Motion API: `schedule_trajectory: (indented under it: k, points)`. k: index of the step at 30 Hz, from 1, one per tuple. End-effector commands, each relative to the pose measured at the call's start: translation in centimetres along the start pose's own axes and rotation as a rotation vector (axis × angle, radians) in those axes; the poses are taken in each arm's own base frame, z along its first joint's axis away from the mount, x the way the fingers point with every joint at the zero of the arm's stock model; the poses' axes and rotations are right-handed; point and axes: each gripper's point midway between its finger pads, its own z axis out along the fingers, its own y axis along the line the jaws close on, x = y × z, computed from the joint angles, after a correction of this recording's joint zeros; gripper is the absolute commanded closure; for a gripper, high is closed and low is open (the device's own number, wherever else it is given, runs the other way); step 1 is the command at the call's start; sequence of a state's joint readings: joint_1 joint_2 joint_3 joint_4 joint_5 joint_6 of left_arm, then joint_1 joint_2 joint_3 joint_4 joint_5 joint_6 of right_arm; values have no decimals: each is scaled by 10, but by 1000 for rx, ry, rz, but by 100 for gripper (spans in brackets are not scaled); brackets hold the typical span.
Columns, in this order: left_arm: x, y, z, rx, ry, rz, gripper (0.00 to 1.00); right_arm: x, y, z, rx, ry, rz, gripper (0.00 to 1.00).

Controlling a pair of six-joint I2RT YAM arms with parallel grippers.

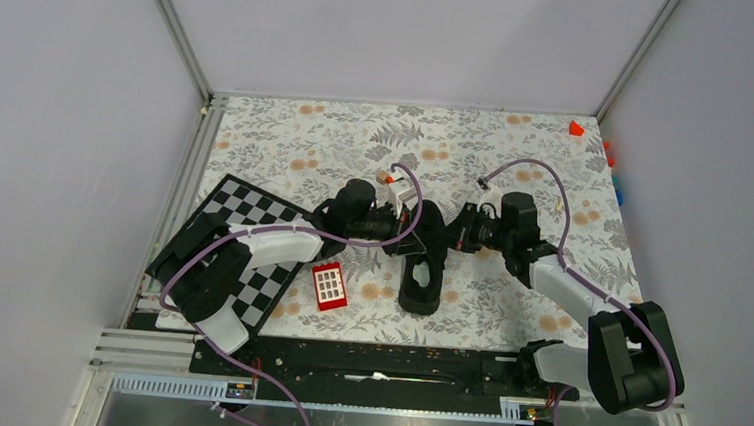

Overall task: Tie the shoes
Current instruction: Cross the shoelace with the shoelace.

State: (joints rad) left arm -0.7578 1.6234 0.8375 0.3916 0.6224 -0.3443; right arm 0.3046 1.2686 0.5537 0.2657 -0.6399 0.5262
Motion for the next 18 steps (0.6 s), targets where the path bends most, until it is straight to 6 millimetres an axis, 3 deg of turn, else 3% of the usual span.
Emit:
schedule_trajectory:
  k: [1, 11, 12, 14, 18]
  points:
    - [-17, -2, -9, -13, -55, 44, 100, -13, 6, -5, -6, -68, -40, 100]
    - [-19, -3, -8, 0, -53, 39, 100, -9, -1, -12, 26, -130, -10, 100]
    - [-19, -4, -8, 5, -53, 41, 97, -8, -1, -13, 27, -132, -8, 100]
    - [-19, -5, -9, 8, -50, 41, 80, -8, -1, -13, 26, -136, -7, 100]
    - [-20, -5, -11, -2, -58, 53, 58, -8, -1, -13, 25, -132, -6, 100]
